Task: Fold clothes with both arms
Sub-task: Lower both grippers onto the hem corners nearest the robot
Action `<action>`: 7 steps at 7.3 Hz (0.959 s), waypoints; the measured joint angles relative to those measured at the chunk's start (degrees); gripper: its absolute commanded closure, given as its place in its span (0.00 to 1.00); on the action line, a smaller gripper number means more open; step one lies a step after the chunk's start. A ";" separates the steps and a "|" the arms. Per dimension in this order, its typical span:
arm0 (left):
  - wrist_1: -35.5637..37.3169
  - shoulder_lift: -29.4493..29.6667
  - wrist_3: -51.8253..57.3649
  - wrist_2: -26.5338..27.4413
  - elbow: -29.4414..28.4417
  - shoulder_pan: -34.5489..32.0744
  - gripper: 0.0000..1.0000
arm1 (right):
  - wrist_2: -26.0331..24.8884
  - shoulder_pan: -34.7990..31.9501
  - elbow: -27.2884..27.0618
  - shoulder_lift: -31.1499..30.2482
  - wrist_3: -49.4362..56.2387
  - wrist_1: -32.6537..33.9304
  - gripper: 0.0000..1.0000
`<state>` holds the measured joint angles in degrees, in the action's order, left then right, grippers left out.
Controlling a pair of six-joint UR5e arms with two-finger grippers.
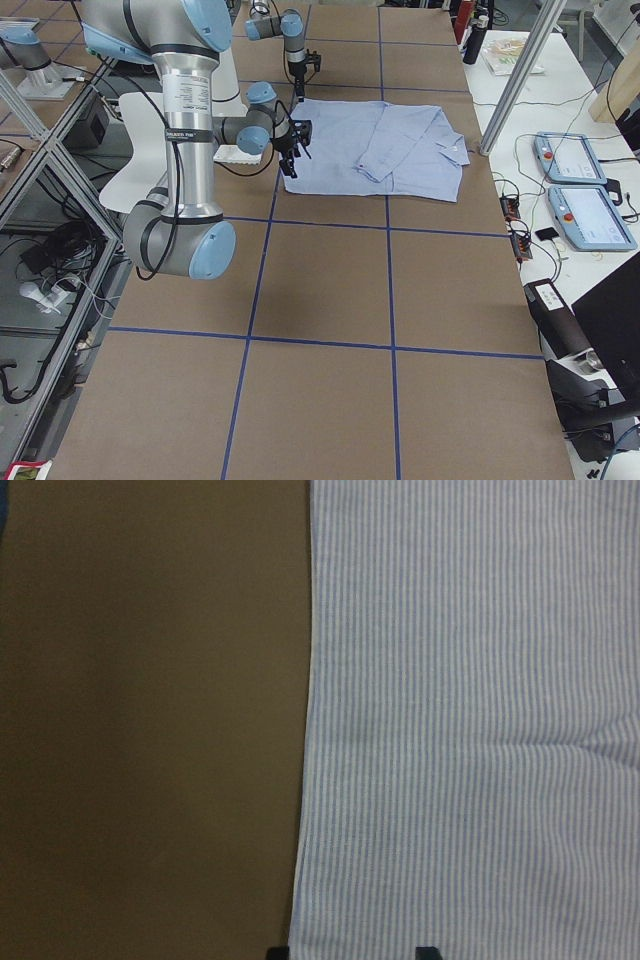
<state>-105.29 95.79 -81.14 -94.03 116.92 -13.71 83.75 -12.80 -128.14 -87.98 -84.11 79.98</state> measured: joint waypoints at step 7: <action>-0.55 0.59 2.02 -0.03 -1.66 0.00 0.65 | -0.08 0.05 0.00 0.00 0.00 0.00 0.00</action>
<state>-105.84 96.38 -79.13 -94.06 115.26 -13.71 83.68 -12.75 -128.14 -87.98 -84.11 79.98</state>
